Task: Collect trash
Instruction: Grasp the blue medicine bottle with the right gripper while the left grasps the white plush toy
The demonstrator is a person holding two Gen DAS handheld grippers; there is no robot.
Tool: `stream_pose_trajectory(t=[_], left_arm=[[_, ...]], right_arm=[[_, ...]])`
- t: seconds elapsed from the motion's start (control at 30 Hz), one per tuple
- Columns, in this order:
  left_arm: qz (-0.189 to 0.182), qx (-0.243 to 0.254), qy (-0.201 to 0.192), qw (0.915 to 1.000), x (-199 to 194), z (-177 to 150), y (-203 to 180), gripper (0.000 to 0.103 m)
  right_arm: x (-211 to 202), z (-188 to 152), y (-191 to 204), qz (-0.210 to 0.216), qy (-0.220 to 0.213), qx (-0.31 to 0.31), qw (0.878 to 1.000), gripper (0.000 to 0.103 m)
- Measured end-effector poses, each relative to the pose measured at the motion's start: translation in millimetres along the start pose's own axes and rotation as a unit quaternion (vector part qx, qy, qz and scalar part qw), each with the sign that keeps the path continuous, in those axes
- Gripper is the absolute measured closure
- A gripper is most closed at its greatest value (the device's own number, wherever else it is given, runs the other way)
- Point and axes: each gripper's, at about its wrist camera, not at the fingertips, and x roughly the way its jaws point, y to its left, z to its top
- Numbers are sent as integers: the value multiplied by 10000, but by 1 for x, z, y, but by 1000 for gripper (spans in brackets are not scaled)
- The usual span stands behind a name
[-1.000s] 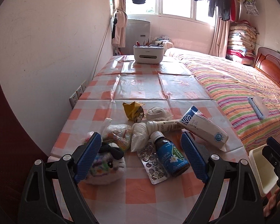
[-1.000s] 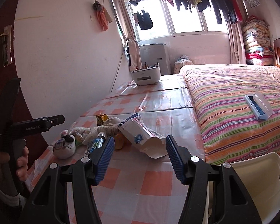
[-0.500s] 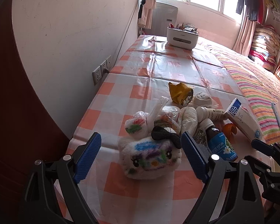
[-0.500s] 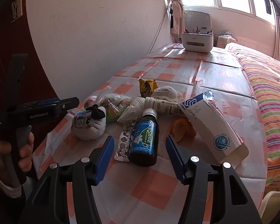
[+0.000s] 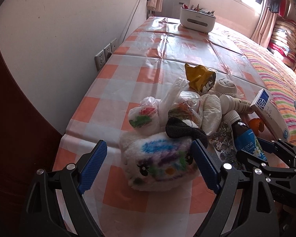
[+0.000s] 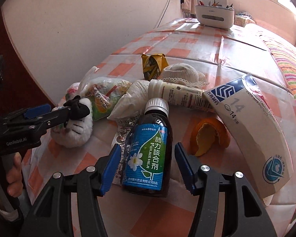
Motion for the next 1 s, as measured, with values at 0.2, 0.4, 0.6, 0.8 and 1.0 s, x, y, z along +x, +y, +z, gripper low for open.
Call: stream_pose_trajectory(t=[0.2,0.4,0.6,0.8,1.0], left_arm=[[-311,-286,227,9988,15,0,9,18],[-383,-193,167,9989,14,-4,5,39],[-202,38,-43,9998,6,-6,-5,48],[-138,183,-193,9996,0,-7,-13,49],[-126,280,-204,9993,-1,-7,-17,49]], right_arm=[[1,-2,-7,124,1,120,9999,60],[-20,-6,-10,221,-277,235,9991,60],[-34,-12,-12,284,-433,286,9982,60],[-28,-21,-20,170,-329,390,9986,60],[-29,-27,-27,215,-272,534,9980,59]])
